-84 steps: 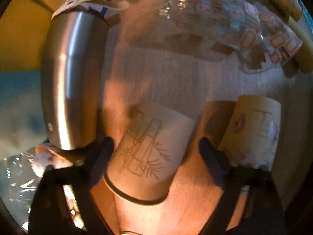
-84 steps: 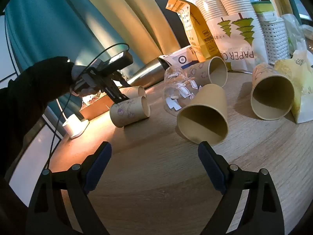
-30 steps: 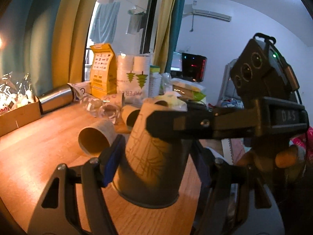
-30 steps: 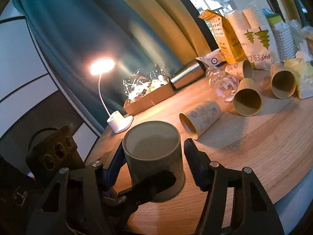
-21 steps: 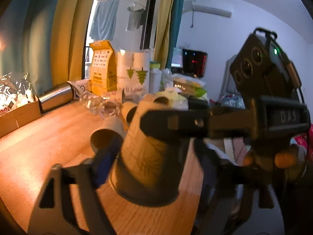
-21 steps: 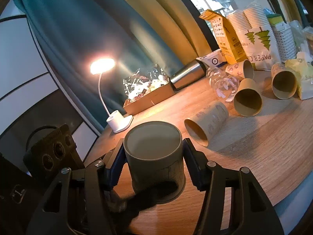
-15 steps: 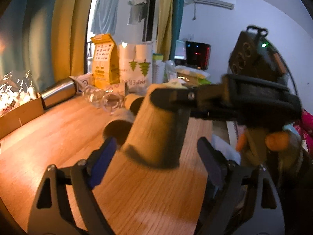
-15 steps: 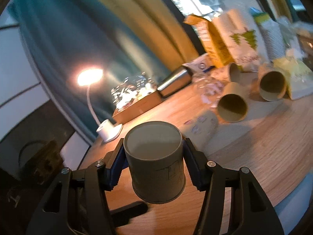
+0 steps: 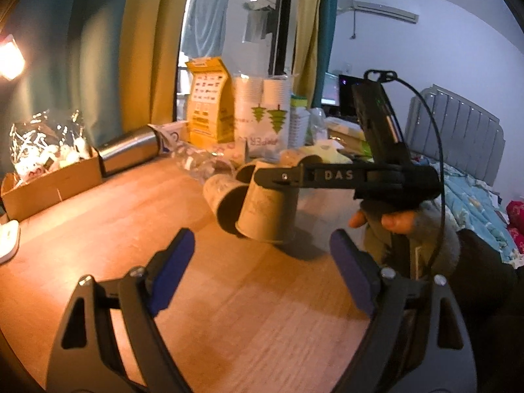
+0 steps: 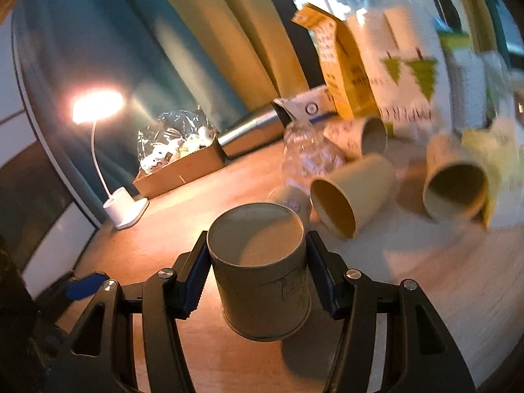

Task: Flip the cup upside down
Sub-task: 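Lower the cup bottom-up onto the table with the right tool and open it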

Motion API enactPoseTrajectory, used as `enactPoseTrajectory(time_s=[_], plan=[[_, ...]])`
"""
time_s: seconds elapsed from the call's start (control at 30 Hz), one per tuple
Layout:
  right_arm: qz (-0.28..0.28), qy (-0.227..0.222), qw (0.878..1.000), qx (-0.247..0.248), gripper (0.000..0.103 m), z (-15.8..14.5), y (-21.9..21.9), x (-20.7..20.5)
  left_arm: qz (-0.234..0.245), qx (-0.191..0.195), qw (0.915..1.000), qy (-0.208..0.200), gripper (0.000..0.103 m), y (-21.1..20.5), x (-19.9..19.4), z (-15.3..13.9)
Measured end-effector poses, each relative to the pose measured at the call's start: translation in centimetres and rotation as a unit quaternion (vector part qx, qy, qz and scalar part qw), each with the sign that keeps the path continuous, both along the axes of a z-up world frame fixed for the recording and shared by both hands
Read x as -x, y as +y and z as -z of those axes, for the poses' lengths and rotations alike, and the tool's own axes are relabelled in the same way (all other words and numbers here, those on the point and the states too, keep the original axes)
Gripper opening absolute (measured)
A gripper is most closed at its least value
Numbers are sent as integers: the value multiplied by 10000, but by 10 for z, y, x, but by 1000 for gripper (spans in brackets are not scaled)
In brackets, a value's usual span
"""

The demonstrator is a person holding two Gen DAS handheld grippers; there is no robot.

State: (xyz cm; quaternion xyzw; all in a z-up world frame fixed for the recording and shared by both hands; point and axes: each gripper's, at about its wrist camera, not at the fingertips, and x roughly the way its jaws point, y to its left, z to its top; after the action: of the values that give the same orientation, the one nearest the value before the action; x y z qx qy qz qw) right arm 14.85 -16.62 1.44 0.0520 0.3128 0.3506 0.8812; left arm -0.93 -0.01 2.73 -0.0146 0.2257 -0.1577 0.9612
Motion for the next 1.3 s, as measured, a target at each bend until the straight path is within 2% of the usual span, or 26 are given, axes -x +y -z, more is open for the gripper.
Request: enactPoseTrajectory(time_s=[0.23, 0.4, 0.5, 0.7, 0.93, 1.03, 1.3], plan=[[246, -600, 9974, 310, 60, -13, -8, 43, -251, -17, 9996, -125, 86, 7, -1, -5], [499, -994, 9916, 667, 60, 1, -6, 79, -715, 188, 9970, -248, 86, 15, -1, 2], [567, -1026, 9893, 869, 60, 13, 1, 80, -889, 233, 9953, -320, 86, 16, -1, 3], [660, -1082, 9852, 1156, 60, 27, 12, 76, -890, 243, 9951, -355, 86, 14, -4, 7], [755, -1037, 9864, 1027, 62, 29, 9, 77, -1103, 346, 9930, -233, 86, 21, -7, 9], [768, -1061, 9873, 900, 77, 24, 6, 82, -1137, 344, 9927, -224, 86, 21, -6, 10], [1154, -1022, 9861, 617, 85, 6, -22, 122, -1226, 194, 9920, -239, 86, 17, -2, 9]])
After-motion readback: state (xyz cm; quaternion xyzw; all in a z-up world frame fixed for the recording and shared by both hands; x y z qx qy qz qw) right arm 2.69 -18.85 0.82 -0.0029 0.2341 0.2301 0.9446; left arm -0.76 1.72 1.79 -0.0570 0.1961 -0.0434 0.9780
